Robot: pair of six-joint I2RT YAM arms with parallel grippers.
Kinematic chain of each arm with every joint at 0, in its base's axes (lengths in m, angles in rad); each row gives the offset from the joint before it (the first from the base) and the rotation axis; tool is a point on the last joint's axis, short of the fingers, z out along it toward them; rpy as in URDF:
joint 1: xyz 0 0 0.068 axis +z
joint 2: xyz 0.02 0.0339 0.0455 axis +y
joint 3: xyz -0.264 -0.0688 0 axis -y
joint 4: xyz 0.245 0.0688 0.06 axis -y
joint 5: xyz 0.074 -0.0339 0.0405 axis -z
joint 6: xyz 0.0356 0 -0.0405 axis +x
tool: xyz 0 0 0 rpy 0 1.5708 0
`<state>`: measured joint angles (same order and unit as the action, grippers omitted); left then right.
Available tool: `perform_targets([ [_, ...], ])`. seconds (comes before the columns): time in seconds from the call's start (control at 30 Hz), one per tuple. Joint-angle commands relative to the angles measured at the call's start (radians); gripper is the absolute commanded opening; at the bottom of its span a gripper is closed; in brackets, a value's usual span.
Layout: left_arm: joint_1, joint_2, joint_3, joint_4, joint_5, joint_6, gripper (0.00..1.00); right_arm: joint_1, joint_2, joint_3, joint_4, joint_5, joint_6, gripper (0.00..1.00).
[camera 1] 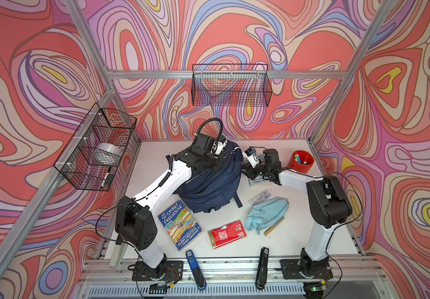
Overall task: Pack books, pencil case, and school supplies into a backpack
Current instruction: Unzip the student bag at the center of the table.
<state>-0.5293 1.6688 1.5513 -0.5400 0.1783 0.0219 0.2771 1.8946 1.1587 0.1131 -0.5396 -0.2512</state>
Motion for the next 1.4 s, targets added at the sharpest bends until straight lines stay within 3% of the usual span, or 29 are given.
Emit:
perform_targets([
  [0.0, -0.002, -0.068, 0.028, 0.085, 0.020, 0.000, 0.00, -0.001, 0.041, 0.041, 0.027, 0.082, -0.010, 0.35],
  [0.17, -0.002, -0.072, 0.017, 0.092, 0.026, -0.005, 0.00, 0.001, 0.044, 0.038, 0.044, 0.079, -0.015, 0.31],
  [0.3, -0.001, -0.062, 0.020, 0.091, 0.021, -0.004, 0.00, 0.003, 0.048, 0.043, 0.036, 0.053, -0.027, 0.15],
  [0.43, -0.001, -0.057, 0.017, 0.098, 0.014, -0.016, 0.00, 0.007, 0.020, 0.010, 0.040, 0.031, -0.034, 0.07],
  [0.8, -0.002, -0.035, 0.011, 0.097, -0.011, -0.028, 0.00, 0.010, -0.008, 0.011, -0.072, 0.068, -0.058, 0.14],
  [0.9, -0.001, -0.035, 0.011, 0.103, -0.007, -0.028, 0.00, 0.010, 0.002, 0.012, -0.049, 0.041, -0.044, 0.12],
  [0.97, -0.001, -0.035, 0.012, 0.102, -0.009, -0.027, 0.00, 0.010, 0.013, 0.037, -0.075, 0.034, -0.038, 0.07],
  [1.17, -0.001, -0.027, 0.010, 0.104, -0.008, -0.032, 0.00, 0.009, -0.035, 0.016, -0.076, 0.039, -0.015, 0.13],
  [1.37, -0.001, -0.015, 0.010, 0.100, -0.019, -0.030, 0.00, 0.010, -0.038, 0.017, -0.101, 0.044, -0.034, 0.08],
])
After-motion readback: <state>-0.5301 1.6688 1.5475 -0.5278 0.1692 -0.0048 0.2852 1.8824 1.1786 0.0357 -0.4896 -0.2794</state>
